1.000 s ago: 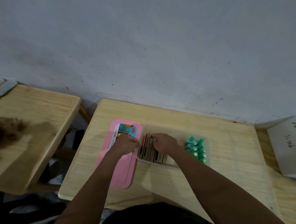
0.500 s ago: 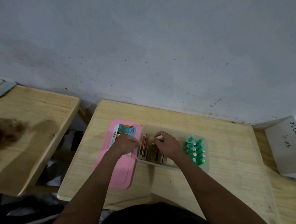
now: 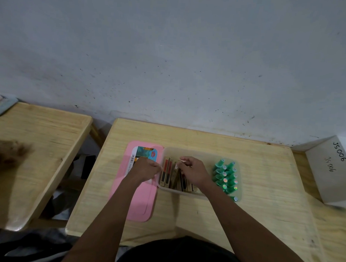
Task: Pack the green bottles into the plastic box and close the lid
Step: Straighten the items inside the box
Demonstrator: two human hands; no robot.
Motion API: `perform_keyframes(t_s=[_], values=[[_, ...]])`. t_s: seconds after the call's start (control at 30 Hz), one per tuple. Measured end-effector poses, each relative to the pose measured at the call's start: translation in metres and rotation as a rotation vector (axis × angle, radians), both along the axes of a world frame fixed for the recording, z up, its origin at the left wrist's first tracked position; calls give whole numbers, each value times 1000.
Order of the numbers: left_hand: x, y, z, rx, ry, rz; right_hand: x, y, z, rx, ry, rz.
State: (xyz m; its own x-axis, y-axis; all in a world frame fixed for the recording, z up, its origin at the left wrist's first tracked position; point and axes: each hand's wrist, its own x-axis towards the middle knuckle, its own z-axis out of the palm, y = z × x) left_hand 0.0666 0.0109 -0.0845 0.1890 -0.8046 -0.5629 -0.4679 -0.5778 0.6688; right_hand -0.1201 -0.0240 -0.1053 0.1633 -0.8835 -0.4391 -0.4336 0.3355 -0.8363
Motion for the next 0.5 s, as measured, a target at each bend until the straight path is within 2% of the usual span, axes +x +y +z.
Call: perform_keyframes(t_s=[0.5], values=[[-1,1,0,-18,-7,-6,-3,-2,2,24,21,-13]])
